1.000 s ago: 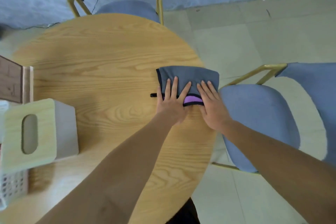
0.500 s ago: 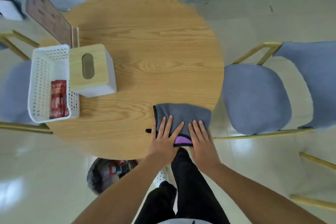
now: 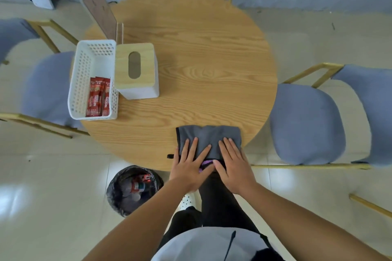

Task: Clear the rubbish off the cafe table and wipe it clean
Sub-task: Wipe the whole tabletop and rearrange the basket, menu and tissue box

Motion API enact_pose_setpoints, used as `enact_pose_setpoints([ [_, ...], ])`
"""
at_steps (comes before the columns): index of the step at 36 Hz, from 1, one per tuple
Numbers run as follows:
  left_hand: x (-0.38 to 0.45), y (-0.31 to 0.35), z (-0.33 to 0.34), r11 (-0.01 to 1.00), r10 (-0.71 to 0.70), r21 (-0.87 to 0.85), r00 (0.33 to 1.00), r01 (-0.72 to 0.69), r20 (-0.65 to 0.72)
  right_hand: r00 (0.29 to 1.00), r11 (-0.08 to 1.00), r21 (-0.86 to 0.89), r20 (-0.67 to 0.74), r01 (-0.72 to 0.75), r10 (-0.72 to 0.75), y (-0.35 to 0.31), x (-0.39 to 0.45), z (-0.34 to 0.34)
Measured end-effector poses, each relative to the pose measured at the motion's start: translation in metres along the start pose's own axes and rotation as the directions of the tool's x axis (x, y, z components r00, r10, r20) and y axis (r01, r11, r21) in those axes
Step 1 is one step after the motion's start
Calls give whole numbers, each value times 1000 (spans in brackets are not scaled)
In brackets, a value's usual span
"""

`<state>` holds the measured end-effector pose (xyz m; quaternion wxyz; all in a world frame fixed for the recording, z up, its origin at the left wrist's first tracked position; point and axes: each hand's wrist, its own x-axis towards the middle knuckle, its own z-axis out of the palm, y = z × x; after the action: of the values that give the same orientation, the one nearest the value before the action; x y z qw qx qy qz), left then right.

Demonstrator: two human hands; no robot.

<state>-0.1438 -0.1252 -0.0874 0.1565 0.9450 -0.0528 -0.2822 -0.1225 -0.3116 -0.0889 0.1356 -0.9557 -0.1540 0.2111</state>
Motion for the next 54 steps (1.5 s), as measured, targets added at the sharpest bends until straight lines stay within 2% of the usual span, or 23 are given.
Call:
enact_pose_setpoints([
  [4, 42, -3, -16, 999, -49, -4, 997, 49, -67, 993, 996, -28, -84, -81, 79, 3, 44, -7],
  [8, 98, -9, -42, 997, -78, -19, 990, 76, -115, 981, 987, 5, -111, -162, 162, 9, 100, -22],
  [20, 315, -25, -169, 991, -133, -22, 948, 132, -288, 960, 988, -92, -261, -125, 97, 60, 334, -118],
  [31, 480, -70, -298, 981, -190, -13, 944, 193, -271, 962, 989, -103, -264, -105, 75, 69, 536, -201],
  [34, 502, -84, -322, 975, -219, -18, 946, 221, -240, 963, 990, -116, -264, -85, 52, 59, 572, -215],
  [38, 521, -104, -342, 962, -273, -66, 926, 265, -262, 959, 989, -134, -281, -59, 19, 41, 613, -225],
  [42, 527, -124, -355, 942, -335, -120, 901, 314, -274, 973, 989, -149, -231, -4, -30, 19, 640, -233],
  [49, 511, -135, -346, 889, -445, -247, 854, 385, -268, 965, 982, -170, -233, 85, -123, -7, 640, -216],
  [54, 488, -134, -329, 864, -492, -271, 825, 424, -278, 960, 973, -166, -202, 162, -194, -14, 617, -201],
])
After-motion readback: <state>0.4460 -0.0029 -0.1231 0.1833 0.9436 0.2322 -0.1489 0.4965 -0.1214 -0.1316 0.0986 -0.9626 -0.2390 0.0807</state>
